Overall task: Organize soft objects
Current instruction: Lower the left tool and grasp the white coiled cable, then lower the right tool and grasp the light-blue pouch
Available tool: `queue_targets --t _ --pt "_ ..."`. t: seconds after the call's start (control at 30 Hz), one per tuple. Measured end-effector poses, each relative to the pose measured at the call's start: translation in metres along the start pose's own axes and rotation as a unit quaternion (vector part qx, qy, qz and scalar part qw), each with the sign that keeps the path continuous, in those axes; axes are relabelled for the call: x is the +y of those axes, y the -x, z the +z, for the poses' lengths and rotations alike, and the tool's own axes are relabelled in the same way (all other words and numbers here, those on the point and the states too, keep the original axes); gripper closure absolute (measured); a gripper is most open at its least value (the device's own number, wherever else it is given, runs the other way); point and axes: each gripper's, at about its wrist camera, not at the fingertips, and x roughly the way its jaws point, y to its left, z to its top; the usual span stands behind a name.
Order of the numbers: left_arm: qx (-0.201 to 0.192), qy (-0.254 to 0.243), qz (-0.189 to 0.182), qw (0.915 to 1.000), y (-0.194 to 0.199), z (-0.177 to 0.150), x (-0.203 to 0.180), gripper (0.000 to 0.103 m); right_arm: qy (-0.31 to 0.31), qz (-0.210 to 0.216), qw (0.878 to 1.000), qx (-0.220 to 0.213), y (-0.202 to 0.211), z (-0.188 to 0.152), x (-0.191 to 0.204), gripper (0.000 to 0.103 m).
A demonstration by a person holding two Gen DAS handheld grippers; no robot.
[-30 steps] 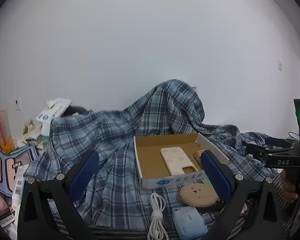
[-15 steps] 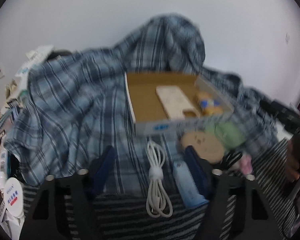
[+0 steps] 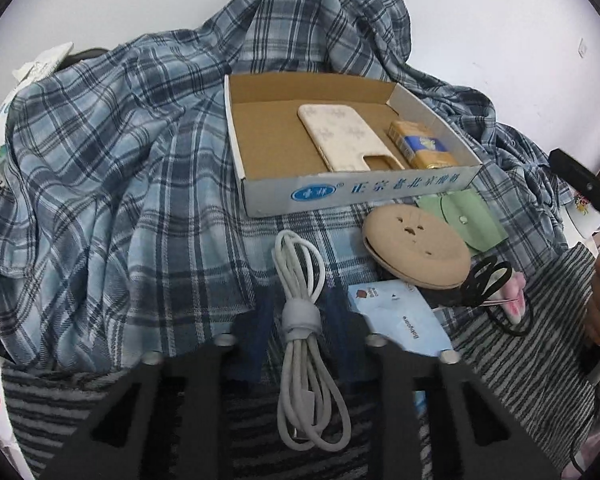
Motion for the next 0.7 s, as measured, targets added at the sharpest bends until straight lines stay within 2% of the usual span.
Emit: queue_targets --t 0.13,0.27,0.37,0.47,0.57,0.7 --pt "-0.006 -0.001 -0.004 1.0 -0.001 -0.003 0.0 0.086 -0.003 -0.009 1.0 0.004 0.003 0.004 0.005 0.0" --pt "-0.077 0.004 0.002 0.9971 0.027 -0.006 0.001 0.086 0.007 -0.017 1.0 0.009 0.009 0.01 0.019 0.0" --pt "-0.157 -0.003 0.016 0.9875 0.062 -0.015 0.0 0.086 0.009 -0.016 1.0 0.015 0.015 0.011 0.036 0.0" --pt "-0.232 -0.02 0.035 0.9718 0.094 -0.03 -0.003 0.086 -0.002 0.01 0.999 0.035 0.018 0.005 0.057 0.0" --pt "-0.274 -0.03 0.035 0.9607 0.109 -0.041 -0.004 0.086 -0.003 0.041 0.997 0.065 0.016 -0.009 0.082 0.0" --pt "-0.297 -0.005 0.023 0.9546 0.119 -0.046 0.009 0.086 0.005 0.069 0.993 0.097 0.011 -0.032 0.119 0.007"
